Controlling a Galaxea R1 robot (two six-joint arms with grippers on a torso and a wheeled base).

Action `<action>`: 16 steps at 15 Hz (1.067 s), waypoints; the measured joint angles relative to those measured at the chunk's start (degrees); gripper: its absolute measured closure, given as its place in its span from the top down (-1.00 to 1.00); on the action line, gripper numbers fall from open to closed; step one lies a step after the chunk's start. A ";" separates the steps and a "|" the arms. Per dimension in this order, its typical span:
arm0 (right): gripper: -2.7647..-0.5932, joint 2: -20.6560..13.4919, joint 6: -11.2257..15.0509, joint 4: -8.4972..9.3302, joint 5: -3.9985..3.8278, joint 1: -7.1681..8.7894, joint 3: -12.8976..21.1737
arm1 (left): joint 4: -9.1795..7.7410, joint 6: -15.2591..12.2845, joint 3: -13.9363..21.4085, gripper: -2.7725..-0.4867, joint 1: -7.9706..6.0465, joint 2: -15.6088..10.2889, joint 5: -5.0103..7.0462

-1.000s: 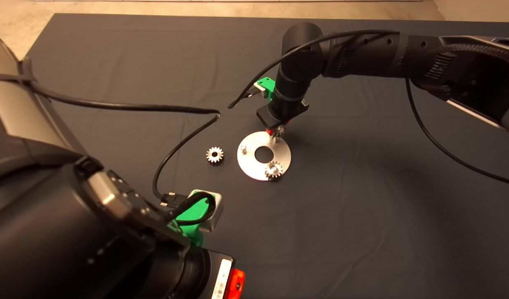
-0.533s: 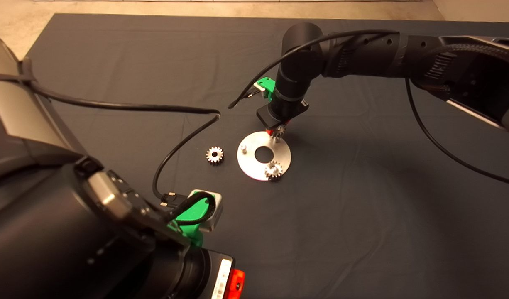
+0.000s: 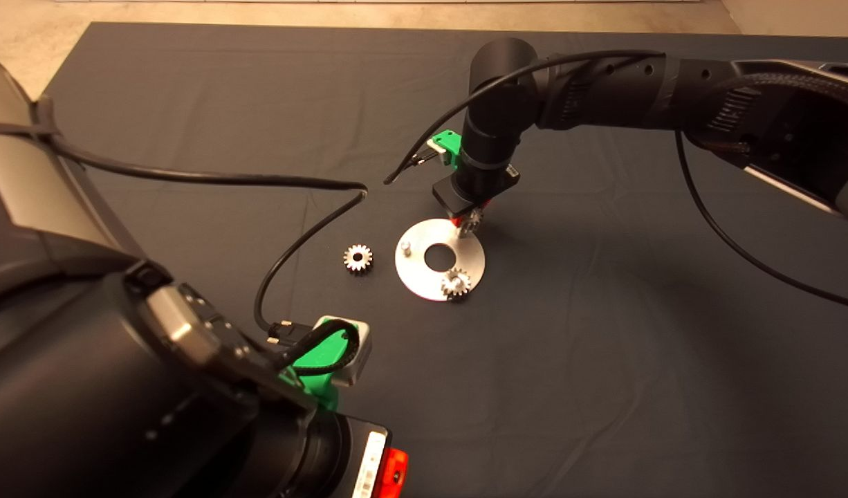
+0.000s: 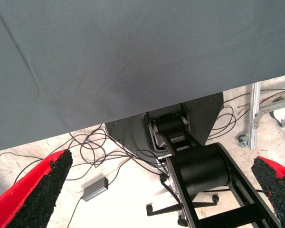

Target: Install three planetary gears onto the carrier pins

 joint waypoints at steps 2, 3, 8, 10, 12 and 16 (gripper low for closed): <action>-0.58 0.01 0.00 -0.02 0.33 0.00 0.29 | -0.01 0.01 0.00 1.00 0.00 0.00 0.00; -0.58 0.00 0.00 -0.02 0.28 0.00 0.29 | -0.01 -0.01 0.00 1.00 0.00 0.00 0.00; -0.58 0.00 0.02 -0.02 0.17 0.00 0.29 | 0.00 0.00 0.00 1.00 0.00 0.00 0.00; -0.58 0.00 0.02 -0.02 0.17 0.00 0.29 | 0.01 0.01 0.00 1.00 0.00 0.00 0.00; -0.58 -0.02 0.02 -0.02 0.17 0.00 0.76 | -0.01 0.00 0.00 1.00 0.00 0.00 0.00; -0.58 0.00 0.00 -0.02 0.56 -0.02 1.84 | -0.01 0.01 0.00 1.00 0.00 0.00 0.00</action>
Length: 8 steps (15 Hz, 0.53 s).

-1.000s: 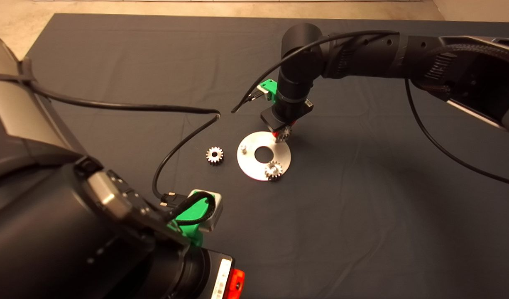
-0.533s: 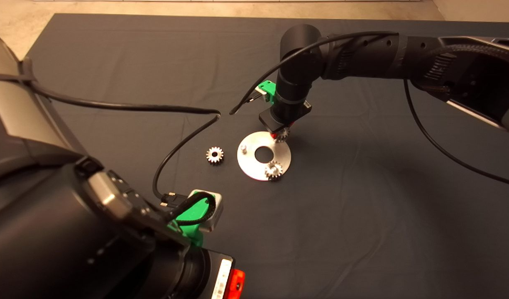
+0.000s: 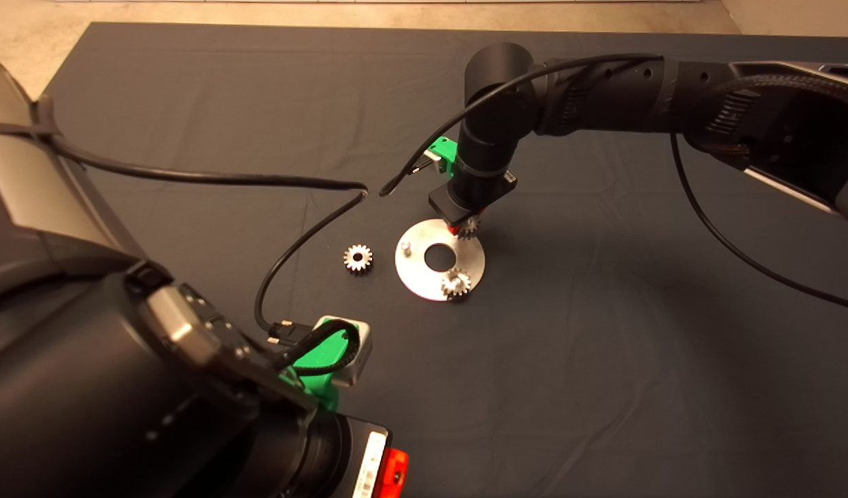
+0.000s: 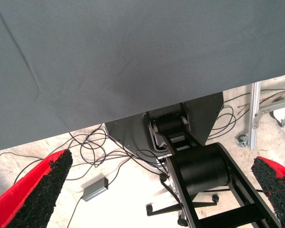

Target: Install three planetary gears onto the carrier pins

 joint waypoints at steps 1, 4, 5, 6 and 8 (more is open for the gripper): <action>-0.58 -0.05 0.00 0.00 0.02 -0.01 -0.02 | 0.02 0.00 0.00 1.00 0.00 0.00 0.00; -0.57 -0.17 0.00 0.00 0.17 -0.01 -0.01 | 0.00 -0.02 0.00 1.00 0.00 0.00 0.00; -0.58 -0.17 -0.01 -0.02 0.18 -0.01 -0.02 | 0.02 -0.02 0.02 1.00 0.00 0.00 0.00; -0.57 -0.17 -0.02 -0.02 0.20 -0.01 -0.01 | 0.01 -0.01 0.02 1.00 0.00 0.00 0.00; -0.57 -0.17 -0.05 -0.03 0.27 -0.01 0.00 | 0.00 0.00 0.02 1.00 0.00 0.00 0.00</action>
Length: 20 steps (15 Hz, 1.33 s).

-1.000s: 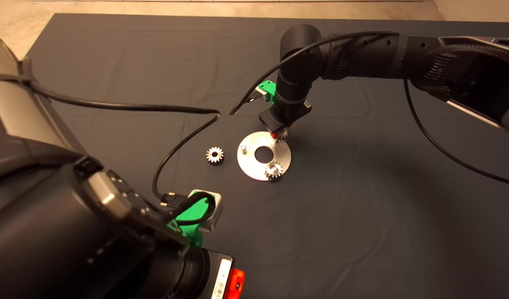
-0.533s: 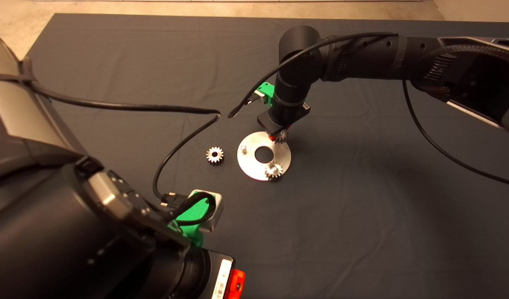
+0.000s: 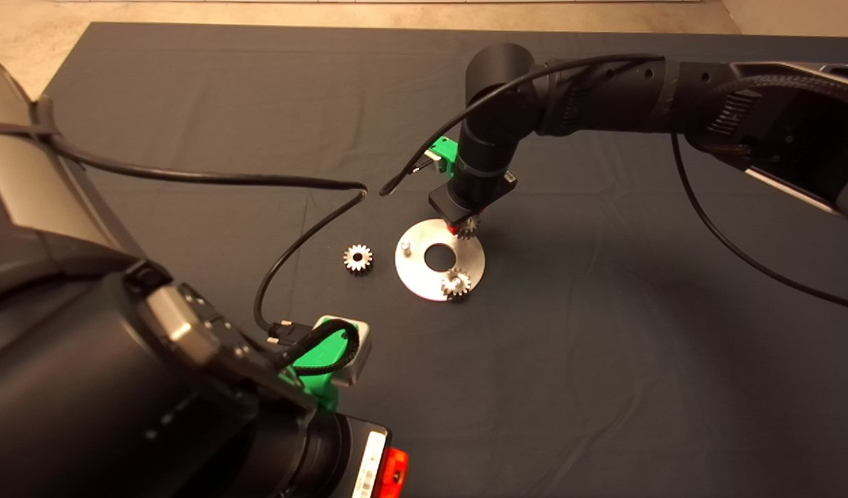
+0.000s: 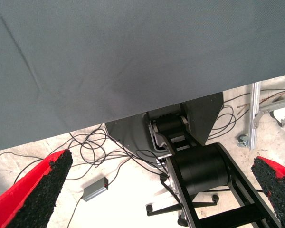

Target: Install three planetary gears onto the carrier pins

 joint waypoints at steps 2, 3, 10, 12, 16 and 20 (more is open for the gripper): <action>-0.57 0.00 0.00 -0.01 0.93 -0.01 -0.01 | 0.00 -0.02 0.00 1.00 0.00 0.00 0.00; -0.58 0.00 -0.01 -0.01 2.11 -0.09 -0.02 | 0.01 0.00 0.00 1.00 0.00 0.00 0.00; -0.58 -0.02 -0.15 -1.38 3.78 -0.11 -0.02 | 0.02 -0.01 0.00 1.00 0.00 0.00 0.00; -0.57 -0.13 -0.20 -1.43 3.91 -0.10 -0.03 | 0.00 0.00 0.00 1.00 0.00 0.00 0.00; -0.58 -0.13 -0.20 -1.48 3.89 -0.11 -0.13 | 0.01 -0.01 0.00 1.00 0.00 0.00 0.00; -0.57 -0.13 -0.20 -2.26 3.83 -0.11 -0.13 | 0.02 -0.02 0.00 1.00 0.00 0.00 0.00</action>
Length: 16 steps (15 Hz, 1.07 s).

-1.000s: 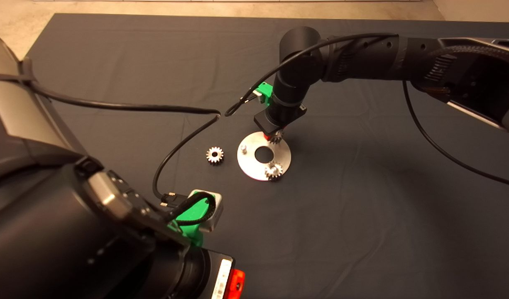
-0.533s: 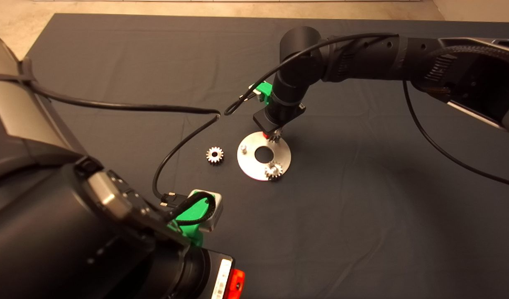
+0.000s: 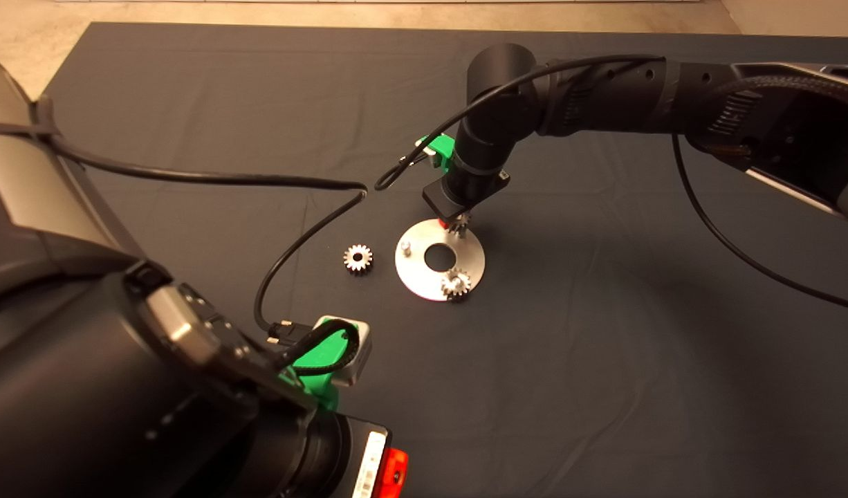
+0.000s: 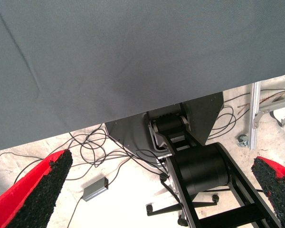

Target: Install three planetary gears onto the carrier pins

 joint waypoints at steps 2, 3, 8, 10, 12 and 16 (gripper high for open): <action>-0.58 -0.02 0.00 -0.08 -0.26 0.00 0.00 | 0.01 0.00 0.00 1.00 0.00 0.00 0.00; -0.58 0.00 0.00 -0.09 -0.35 0.00 0.00 | 0.01 0.02 0.00 1.00 0.00 0.00 0.00; -0.58 0.02 0.00 -0.16 -1.16 0.00 0.00 | 0.00 0.00 0.00 1.00 0.00 0.00 0.00; -0.57 0.02 0.02 -0.18 -2.06 -0.04 0.00 | -0.01 0.00 0.00 1.00 0.00 0.00 0.00; -0.58 0.00 0.00 -0.30 -2.50 -0.52 0.00 | -0.01 0.00 0.00 1.00 0.00 0.00 0.00; -0.57 0.02 0.01 -0.46 -2.61 -0.61 0.00 | 0.00 0.02 0.00 1.00 0.00 0.00 0.00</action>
